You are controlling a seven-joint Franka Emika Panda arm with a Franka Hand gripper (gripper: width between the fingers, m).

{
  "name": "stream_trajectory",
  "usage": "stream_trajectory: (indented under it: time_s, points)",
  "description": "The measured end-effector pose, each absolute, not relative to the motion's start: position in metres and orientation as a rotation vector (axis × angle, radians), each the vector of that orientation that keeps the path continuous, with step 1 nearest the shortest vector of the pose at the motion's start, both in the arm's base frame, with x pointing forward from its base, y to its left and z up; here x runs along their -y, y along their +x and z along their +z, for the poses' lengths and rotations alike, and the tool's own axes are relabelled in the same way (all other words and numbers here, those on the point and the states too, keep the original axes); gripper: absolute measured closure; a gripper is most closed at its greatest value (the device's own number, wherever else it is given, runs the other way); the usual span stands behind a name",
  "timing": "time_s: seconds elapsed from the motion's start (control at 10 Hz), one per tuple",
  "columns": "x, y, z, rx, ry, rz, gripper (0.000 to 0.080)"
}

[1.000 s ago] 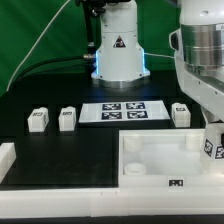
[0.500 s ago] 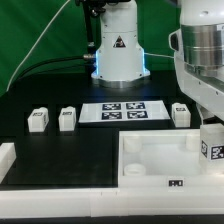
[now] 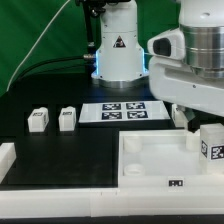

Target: Assemble one leg

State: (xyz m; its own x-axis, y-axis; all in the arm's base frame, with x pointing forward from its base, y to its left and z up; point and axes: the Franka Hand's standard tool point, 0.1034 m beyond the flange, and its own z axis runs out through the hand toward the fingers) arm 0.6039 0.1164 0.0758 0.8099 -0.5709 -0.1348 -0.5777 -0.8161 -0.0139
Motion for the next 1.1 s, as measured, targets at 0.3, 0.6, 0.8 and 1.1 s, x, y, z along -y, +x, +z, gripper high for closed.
stream_trajectory:
  time_s: [0.3, 0.6, 0.8, 1.1]
  points:
    - [-0.1134, 0.6043, 0.0756, -0.368, -3.065, 0.167, 0.0151]
    - [-0.1124, 0.6033, 0.0754, 0.115, -3.071, 0.165, 0.0151]
    - [-0.1124, 0.6034, 0.0752, 0.140, -3.068, 0.162, 0.0151]
    - [-0.1124, 0.6034, 0.0752, 0.140, -3.068, 0.162, 0.0356]
